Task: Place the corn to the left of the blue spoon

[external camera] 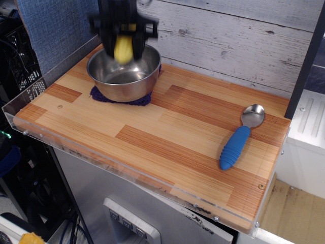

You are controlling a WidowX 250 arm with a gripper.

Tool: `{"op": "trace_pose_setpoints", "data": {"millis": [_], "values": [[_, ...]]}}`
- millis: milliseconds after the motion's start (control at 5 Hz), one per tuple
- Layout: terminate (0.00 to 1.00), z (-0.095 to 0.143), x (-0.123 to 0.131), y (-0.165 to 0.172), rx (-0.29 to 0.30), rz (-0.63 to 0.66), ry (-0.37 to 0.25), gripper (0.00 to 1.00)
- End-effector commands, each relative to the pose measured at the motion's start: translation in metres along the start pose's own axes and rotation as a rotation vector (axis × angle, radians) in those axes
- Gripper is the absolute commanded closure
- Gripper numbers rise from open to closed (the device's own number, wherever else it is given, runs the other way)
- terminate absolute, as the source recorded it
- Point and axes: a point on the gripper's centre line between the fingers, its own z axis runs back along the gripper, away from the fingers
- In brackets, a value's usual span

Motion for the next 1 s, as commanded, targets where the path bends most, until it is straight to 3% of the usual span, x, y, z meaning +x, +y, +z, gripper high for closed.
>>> {"op": "trace_pose_setpoints", "data": {"millis": [0, 200, 400, 800], "values": [[0.00, 0.064, -0.004, -0.068, -0.127, -0.248, -0.117, 1.00], [0.00, 0.050, -0.027, -0.115, -0.198, -0.338, -0.043, 1.00], [0.00, 0.038, -0.056, -0.160, -0.201, -0.332, 0.021, 1.00], [0.00, 0.011, -0.083, -0.149, -0.149, -0.160, 0.142, 1.00]]}}
